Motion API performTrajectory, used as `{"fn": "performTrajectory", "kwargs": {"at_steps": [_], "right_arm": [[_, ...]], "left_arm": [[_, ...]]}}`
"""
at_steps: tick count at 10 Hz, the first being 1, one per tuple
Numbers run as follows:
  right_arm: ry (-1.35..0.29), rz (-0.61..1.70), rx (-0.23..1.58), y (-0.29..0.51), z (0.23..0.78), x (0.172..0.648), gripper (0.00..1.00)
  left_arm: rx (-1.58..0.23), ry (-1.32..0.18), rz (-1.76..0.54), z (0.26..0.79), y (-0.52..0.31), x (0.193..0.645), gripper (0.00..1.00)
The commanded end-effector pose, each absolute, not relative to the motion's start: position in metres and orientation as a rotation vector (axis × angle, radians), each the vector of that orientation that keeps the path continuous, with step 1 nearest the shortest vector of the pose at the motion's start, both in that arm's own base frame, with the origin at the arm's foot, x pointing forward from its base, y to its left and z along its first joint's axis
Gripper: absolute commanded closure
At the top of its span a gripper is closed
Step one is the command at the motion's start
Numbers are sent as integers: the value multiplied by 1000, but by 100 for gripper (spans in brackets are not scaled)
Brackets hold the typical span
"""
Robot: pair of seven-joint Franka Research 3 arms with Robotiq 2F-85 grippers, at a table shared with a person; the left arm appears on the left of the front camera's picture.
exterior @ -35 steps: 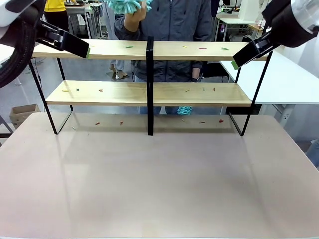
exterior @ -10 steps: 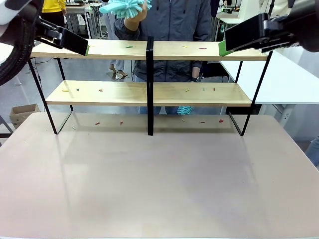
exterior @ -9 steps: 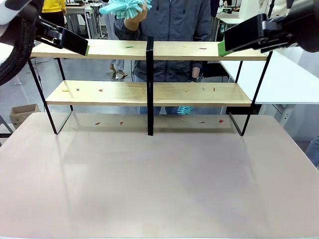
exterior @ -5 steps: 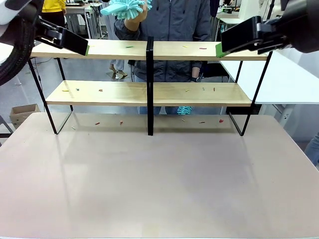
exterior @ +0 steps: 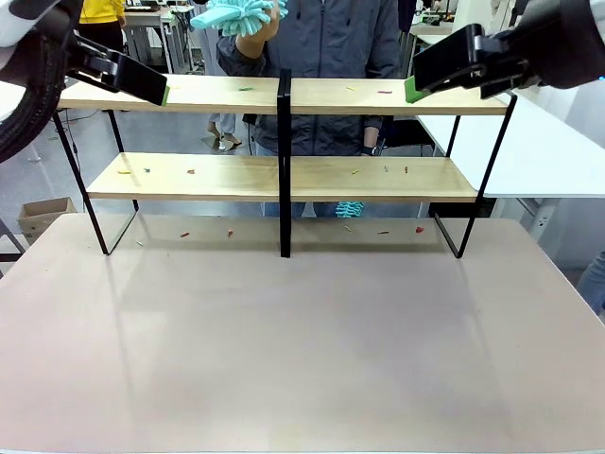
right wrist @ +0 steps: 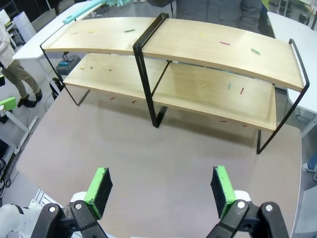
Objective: Clean the shelves.
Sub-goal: Pick up the Duster when the human hands it over.
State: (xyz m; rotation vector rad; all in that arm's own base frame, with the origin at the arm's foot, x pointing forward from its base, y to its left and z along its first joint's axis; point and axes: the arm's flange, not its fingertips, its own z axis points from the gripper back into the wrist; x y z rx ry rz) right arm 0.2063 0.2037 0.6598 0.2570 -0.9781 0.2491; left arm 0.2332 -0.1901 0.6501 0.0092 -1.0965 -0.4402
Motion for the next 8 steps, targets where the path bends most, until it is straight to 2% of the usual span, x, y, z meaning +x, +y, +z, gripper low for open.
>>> {"fn": "performTrajectory", "kwargs": {"at_steps": [1, 6, 8], "right_arm": [[-995, 266, 232, 201, 665, 217, 0], [-978, 249, 257, 204, 660, 206, 0], [-978, 249, 257, 204, 660, 206, 0]], "left_arm": [[12, -1097, -442, 650, -189, 234, 0], [9, -1096, -440, 650, -190, 233, 0], [-368, -844, -428, 706, -151, 285, 0]]}}
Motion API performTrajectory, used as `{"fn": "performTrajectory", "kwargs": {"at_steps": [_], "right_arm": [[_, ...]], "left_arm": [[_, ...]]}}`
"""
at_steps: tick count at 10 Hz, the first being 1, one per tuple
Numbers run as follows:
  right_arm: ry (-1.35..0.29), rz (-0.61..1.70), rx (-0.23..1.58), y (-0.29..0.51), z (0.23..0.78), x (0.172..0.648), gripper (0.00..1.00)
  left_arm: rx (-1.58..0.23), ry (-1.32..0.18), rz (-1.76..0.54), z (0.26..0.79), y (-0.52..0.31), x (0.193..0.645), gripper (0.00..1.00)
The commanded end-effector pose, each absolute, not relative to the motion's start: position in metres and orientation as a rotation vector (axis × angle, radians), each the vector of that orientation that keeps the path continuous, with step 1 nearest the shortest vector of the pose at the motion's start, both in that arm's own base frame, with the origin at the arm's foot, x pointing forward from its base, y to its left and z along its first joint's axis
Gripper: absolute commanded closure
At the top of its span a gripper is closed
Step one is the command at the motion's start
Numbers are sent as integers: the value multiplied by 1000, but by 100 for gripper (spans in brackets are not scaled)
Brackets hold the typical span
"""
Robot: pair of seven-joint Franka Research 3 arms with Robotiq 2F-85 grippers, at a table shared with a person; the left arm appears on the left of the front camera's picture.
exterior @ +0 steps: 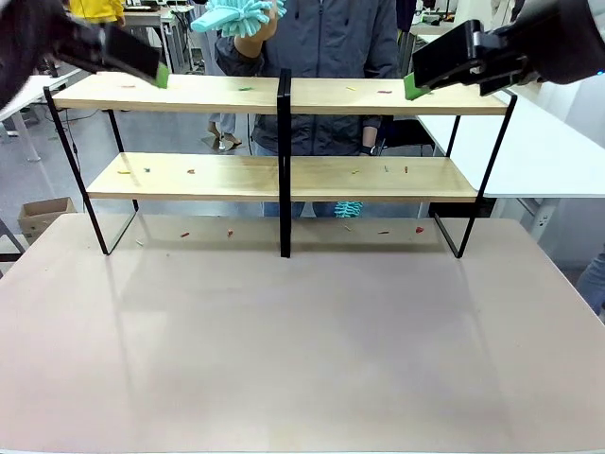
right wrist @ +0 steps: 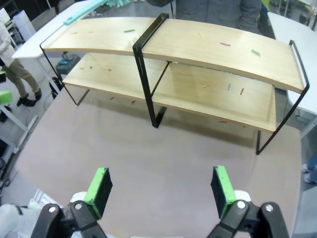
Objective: Clean the shelves.
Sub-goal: Pick up the Duster when the human hands it over.
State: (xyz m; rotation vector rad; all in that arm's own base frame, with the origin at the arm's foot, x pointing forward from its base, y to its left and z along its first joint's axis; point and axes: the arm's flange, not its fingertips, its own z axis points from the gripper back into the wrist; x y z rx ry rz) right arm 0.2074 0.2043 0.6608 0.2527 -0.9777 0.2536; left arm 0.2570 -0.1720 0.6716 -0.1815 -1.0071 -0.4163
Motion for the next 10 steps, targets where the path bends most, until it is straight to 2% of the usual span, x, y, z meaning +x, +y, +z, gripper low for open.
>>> {"fn": "performTrajectory", "kwargs": {"at_steps": [1, 2, 3, 4, 5, 6, 7, 8, 10], "right_arm": [[-978, 249, 257, 204, 660, 206, 0], [-978, 249, 257, 204, 660, 206, 0], [-978, 249, 257, 204, 660, 206, 0], [-978, 249, 257, 204, 660, 206, 0], [-978, 249, 257, 204, 660, 206, 0], [-978, 249, 257, 204, 660, 206, 0], [-978, 249, 257, 204, 660, 206, 0], [-978, 249, 257, 204, 660, 206, 0], [-978, 249, 257, 204, 660, 206, 0]], "left_arm": [[-515, -704, -382, 722, -135, 319, 0], [-691, -560, -407, 725, -122, 351, 0], [-867, -462, -399, 721, -112, 363, 0], [-734, -516, -203, 720, -113, 348, 0], [-627, -758, -412, 709, -120, 357, 0], [-743, -654, -367, 712, -112, 367, 0], [-761, -440, -430, 716, -122, 390, 0], [-913, -291, -397, 725, -119, 433, 0], [-1153, -192, -232, 732, -119, 508, 0]]}}
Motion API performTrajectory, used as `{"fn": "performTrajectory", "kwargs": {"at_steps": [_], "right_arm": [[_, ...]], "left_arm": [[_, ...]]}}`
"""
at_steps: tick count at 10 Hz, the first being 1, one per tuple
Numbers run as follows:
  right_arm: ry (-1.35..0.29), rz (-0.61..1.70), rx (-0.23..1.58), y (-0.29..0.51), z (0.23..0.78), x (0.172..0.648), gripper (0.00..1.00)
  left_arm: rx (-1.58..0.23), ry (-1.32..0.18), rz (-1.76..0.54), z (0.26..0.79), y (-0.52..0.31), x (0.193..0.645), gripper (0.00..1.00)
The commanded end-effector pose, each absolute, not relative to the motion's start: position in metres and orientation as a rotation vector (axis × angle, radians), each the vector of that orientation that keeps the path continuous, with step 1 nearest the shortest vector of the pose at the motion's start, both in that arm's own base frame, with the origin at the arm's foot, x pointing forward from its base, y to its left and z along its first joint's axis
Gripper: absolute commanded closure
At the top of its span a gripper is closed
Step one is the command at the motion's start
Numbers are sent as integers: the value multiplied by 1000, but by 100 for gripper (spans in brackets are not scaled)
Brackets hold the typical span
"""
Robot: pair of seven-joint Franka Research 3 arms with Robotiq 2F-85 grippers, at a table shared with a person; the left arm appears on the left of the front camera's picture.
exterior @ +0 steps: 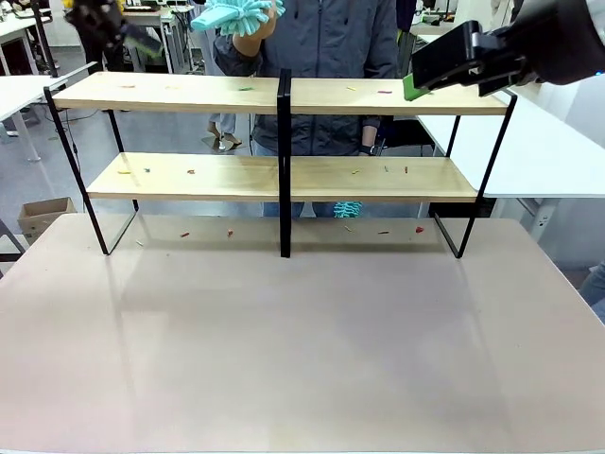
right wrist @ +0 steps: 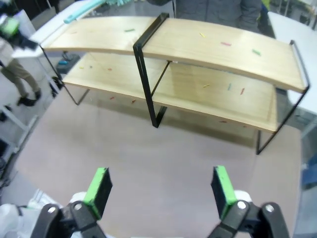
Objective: Clean the shelves.
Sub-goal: Pick up the Duster when the human hands it over.
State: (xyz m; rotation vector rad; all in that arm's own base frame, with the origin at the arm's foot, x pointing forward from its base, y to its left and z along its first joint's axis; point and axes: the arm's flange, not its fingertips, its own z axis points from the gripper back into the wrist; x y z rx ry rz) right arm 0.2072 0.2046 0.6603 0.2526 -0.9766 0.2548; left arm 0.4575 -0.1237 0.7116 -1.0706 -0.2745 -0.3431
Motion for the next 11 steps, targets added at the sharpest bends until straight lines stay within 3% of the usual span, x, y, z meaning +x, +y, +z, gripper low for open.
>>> {"fn": "performTrajectory", "kwargs": {"at_steps": [1, 4, 10, 11], "right_arm": [[-978, 249, 257, 204, 660, 206, 0], [-978, 249, 257, 204, 660, 206, 0], [-978, 249, 257, 204, 660, 206, 0], [-978, 249, 257, 204, 660, 206, 0]], "left_arm": [[-1213, -195, -160, 727, -122, 536, 0], [-1277, -177, -41, 693, -126, 584, 0], [-1305, -208, 21, 673, -130, 596, 0], [-1292, -214, 29, 672, -129, 597, 59]]}}
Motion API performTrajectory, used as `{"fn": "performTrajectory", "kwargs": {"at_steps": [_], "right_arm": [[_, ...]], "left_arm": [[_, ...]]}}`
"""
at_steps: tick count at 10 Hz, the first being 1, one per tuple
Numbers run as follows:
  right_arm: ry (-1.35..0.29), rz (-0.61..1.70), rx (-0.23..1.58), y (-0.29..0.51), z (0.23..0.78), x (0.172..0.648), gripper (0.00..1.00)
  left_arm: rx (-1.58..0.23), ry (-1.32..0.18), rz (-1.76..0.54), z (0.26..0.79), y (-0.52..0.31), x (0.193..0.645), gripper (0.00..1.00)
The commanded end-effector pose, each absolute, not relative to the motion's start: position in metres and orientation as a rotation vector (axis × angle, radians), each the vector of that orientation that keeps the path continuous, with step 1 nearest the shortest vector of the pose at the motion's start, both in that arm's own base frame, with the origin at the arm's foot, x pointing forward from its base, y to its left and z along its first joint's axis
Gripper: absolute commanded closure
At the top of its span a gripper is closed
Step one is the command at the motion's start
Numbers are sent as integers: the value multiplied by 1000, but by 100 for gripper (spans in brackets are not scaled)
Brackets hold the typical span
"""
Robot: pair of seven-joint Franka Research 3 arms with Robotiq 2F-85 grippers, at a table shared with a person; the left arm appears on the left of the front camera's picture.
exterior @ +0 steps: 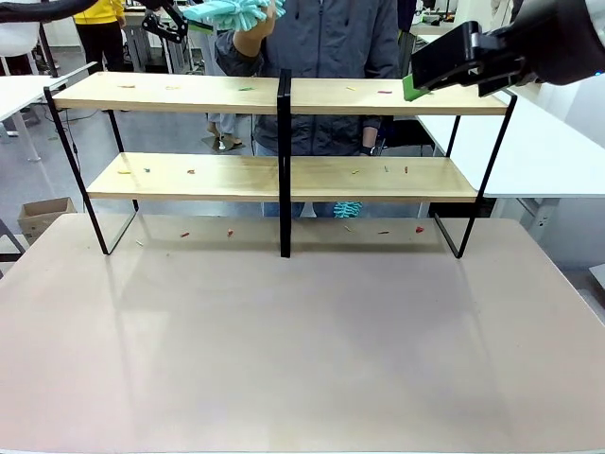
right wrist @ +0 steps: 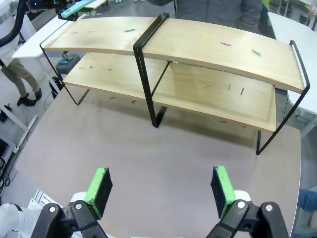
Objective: Clean the shelves.
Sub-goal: Pick up the Duster when the human hands it over.
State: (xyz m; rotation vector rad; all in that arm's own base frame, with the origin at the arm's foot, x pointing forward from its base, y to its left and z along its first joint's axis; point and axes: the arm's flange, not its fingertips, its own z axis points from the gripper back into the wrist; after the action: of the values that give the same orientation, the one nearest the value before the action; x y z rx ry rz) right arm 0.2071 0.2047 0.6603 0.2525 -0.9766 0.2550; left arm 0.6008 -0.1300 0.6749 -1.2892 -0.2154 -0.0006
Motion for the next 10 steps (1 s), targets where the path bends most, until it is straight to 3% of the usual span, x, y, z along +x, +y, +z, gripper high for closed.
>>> {"fn": "performTrajectory", "kwargs": {"at_steps": [1, 2, 4, 5, 7, 10], "right_arm": [[-978, 249, 257, 204, 660, 206, 0], [-978, 249, 257, 204, 660, 206, 0], [-978, 249, 257, 204, 660, 206, 0], [-978, 249, 257, 204, 660, 206, 0], [-978, 249, 257, 204, 660, 206, 0], [-978, 249, 257, 204, 660, 206, 0]], "left_arm": [[-1285, -248, 39, 671, -129, 595, 58], [-1276, -276, 56, 671, -129, 593, 100], [-1264, -316, 71, 671, -129, 591, 100], [-1255, -331, 76, 672, -128, 591, 85], [-1243, -331, 71, 670, -127, 591, 100], [-1219, -323, 28, 674, -121, 577, 100]]}}
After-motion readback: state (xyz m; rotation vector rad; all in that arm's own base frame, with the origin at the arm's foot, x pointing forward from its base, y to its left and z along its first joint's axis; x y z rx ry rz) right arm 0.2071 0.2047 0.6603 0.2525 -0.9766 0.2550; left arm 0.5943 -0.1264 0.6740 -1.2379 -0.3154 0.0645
